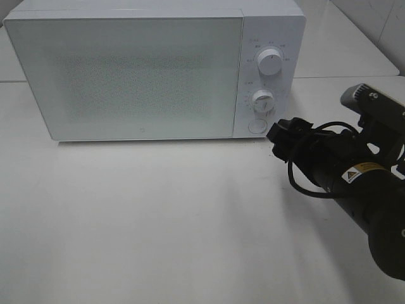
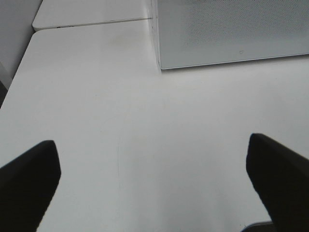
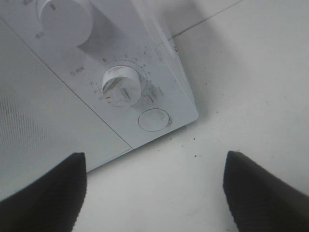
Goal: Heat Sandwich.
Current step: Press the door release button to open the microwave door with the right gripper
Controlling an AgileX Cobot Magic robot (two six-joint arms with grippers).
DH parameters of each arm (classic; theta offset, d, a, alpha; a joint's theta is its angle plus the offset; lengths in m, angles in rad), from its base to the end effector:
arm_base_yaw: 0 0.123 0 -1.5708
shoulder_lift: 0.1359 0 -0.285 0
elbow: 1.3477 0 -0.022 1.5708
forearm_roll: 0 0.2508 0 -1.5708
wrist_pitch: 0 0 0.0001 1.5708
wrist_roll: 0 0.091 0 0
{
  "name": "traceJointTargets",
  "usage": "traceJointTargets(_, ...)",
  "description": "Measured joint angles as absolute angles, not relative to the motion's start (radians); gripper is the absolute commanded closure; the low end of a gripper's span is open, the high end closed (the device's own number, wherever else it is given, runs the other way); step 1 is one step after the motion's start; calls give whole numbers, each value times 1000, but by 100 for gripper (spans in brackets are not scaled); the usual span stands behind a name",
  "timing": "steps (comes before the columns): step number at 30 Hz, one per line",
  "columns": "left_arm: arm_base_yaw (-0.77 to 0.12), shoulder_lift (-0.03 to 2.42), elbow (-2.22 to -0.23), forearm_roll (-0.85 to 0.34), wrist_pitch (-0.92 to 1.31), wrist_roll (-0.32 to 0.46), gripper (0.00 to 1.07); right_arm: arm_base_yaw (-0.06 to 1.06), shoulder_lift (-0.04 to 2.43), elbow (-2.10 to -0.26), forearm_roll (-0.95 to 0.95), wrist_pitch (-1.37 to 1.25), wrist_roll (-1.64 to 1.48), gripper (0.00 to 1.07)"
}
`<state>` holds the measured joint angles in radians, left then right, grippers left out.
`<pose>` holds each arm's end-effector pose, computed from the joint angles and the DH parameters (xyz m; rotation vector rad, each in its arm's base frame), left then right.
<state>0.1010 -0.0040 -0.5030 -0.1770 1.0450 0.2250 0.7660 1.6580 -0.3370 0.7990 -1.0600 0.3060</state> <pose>-0.0044 -0.0144 0.2804 0.1317 2.0049 -0.0031 0.2078 0.1210 0.1477 0.4521 1.7998 0.4308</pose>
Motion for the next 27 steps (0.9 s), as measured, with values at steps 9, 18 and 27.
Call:
traceJointTargets(9, 101, -4, -503, -177, 1045, 225, 5, 766, 1658, -337, 799, -1059, 881, 35)
traceJointTargets(18, 101, -4, -503, -177, 1045, 225, 5, 766, 1658, -337, 799, -1058, 1235, 72)
traceJointTargets(27, 101, -4, -503, -177, 1045, 225, 5, 766, 1658, -337, 804, -1057, 1292, 107)
